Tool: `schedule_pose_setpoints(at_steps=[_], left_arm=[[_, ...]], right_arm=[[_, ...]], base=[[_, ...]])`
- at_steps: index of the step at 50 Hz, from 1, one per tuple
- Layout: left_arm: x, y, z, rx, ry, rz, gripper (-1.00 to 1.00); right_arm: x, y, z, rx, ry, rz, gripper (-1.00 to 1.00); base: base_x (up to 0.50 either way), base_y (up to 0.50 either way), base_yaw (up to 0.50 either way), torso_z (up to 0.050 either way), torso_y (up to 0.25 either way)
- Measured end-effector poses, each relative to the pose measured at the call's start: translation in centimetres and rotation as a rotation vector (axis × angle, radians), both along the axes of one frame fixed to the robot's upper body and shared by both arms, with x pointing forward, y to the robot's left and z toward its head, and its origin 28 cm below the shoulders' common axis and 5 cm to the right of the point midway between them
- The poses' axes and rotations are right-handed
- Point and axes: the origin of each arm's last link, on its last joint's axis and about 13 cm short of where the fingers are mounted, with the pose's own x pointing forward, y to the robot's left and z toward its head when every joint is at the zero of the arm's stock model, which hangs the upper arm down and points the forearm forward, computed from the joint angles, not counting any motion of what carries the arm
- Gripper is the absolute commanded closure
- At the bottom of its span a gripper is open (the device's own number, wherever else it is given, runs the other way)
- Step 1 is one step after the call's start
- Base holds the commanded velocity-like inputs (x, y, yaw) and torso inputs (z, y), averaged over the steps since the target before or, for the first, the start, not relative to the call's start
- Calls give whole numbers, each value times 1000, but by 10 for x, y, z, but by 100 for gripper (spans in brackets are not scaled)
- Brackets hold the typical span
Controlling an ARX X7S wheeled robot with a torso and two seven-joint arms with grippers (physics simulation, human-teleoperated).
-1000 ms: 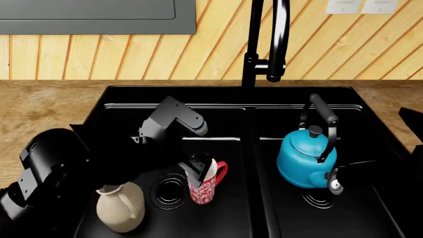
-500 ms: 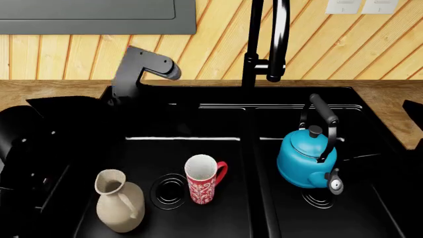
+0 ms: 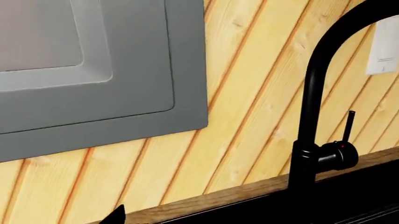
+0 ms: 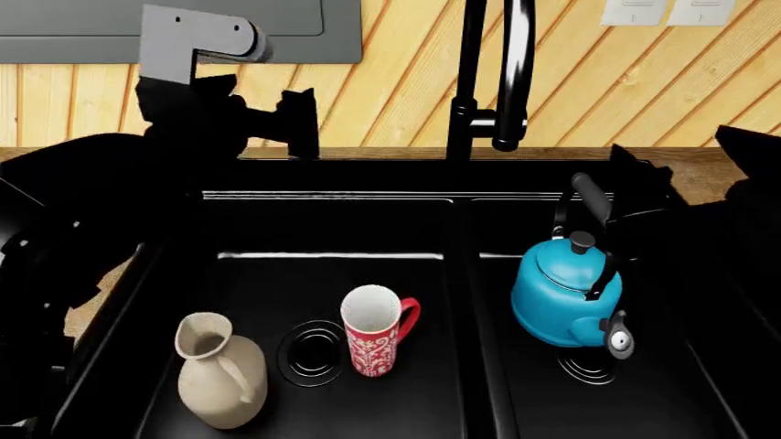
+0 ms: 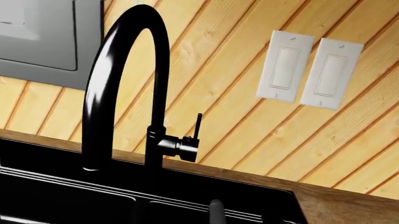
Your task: Pick the jug and cup and place them in the sink. Then turn on the water.
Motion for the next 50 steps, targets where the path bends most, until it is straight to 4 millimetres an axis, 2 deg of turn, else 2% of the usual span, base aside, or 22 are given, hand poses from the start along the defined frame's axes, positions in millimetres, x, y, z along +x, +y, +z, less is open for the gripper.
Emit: schedule_pose_setpoints(at_steps=[29,50], left_arm=[[3,3,11,-34,-82,83,-100],[13,-3,15,-38,-108,88,-100]], right_arm=[[46,-15,13,-40,8,-54,-100],[94,-29,17,-75,-21,-90,-100]], base=[[0,0,0,0,0],[0,0,0,0,0]])
